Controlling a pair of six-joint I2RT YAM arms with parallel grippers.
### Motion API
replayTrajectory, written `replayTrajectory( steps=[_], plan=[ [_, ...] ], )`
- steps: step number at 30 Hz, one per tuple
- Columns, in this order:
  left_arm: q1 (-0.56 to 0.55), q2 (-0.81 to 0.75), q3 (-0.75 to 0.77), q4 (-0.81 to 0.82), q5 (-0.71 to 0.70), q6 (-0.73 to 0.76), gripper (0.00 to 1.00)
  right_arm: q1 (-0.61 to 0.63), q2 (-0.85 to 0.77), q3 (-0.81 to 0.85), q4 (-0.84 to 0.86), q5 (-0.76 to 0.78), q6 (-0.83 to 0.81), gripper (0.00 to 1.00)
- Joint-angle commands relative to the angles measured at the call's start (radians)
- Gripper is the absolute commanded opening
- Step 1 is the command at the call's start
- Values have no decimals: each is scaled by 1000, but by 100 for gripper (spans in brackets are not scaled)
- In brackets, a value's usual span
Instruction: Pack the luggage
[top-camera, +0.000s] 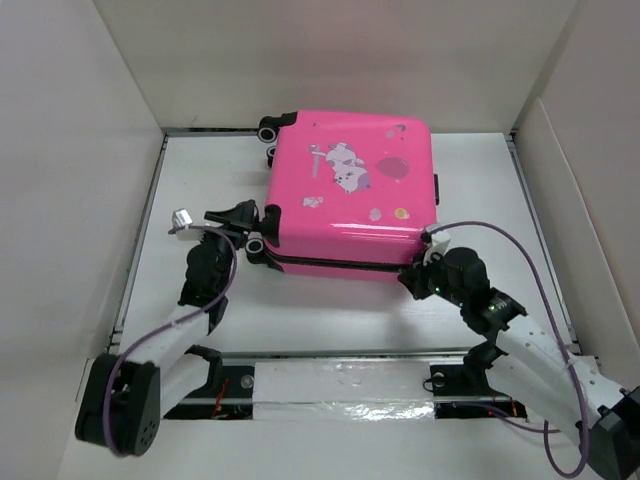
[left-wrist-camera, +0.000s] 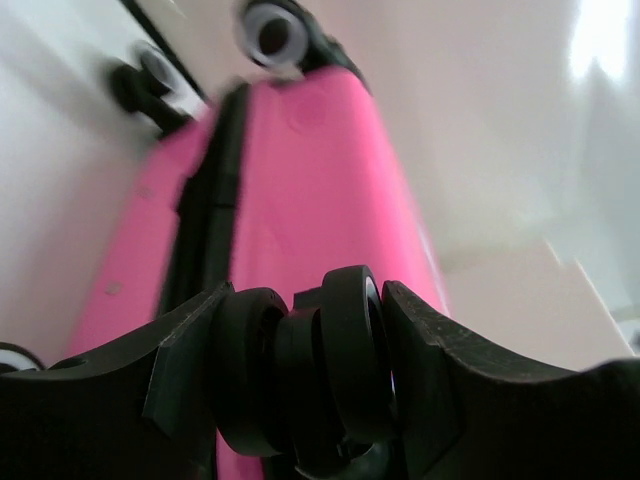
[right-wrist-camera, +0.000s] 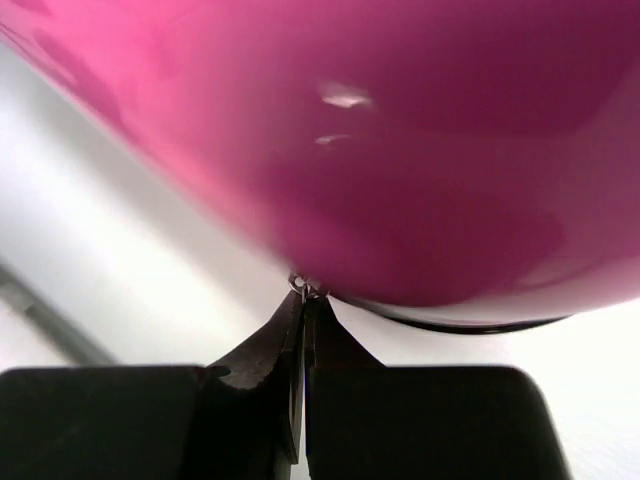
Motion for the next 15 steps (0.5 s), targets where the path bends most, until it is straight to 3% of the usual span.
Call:
replayTrajectory(
  steps=[1, 3, 6, 9, 11, 15],
  plan=[
    [-184, -160, -77, -66, 95, 194, 0, -40, 8, 113, 205, -81, -60, 0],
    [-259, -240, -101, -126, 74, 191, 0, 3, 85, 103, 266, -131, -21, 0],
    [-397, -253, -88, -161, 31, 180, 0, 235, 241, 70, 453, -72, 54, 0],
    [-508, -192, -27, -164, 11, 182, 0, 460, 412, 162, 510, 46, 55, 0],
    [-561, -173, 7, -167, 31, 189, 0, 530, 457, 234, 518, 70, 35, 0],
    [-582, -184, 99, -271, 98, 214, 0, 526, 493, 274, 567, 77, -7, 0]
  ],
)
